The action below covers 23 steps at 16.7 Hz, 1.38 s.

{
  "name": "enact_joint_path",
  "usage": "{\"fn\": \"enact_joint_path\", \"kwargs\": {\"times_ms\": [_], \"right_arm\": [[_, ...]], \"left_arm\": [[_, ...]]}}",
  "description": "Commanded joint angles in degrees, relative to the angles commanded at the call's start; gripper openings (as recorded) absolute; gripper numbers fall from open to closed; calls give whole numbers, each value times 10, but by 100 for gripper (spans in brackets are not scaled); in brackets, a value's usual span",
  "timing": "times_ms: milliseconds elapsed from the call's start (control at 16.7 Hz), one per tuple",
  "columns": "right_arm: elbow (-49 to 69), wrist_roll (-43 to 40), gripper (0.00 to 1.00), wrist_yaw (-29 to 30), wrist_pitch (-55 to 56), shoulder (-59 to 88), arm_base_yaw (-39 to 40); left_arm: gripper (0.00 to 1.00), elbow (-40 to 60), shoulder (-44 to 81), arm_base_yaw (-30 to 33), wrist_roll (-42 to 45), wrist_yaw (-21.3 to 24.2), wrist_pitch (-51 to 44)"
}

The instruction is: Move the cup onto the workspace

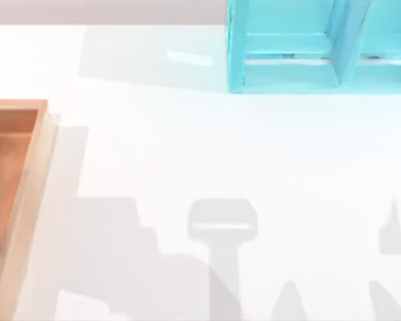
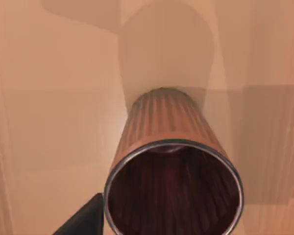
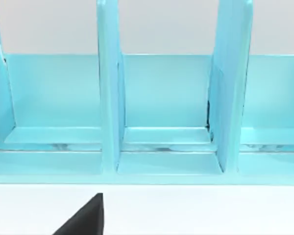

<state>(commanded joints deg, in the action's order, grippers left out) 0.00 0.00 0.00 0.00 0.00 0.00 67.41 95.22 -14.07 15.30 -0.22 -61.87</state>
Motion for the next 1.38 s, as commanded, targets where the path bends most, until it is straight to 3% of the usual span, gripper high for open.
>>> {"fn": "enact_joint_path", "kwargs": {"times_ms": [240,540,1320,1380], "right_arm": [[0,0,100,0,0,0,0],[0,0,100,0,0,0,0],[0,0,100,0,0,0,0],[0,0,100,0,0,0,0]], "left_arm": [[100,-71,21,-2,2,0,89],[100,-79,24,-3,3,0,99],[2,-79,24,-3,3,0,99],[0,-79,24,-3,3,0,99]]}}
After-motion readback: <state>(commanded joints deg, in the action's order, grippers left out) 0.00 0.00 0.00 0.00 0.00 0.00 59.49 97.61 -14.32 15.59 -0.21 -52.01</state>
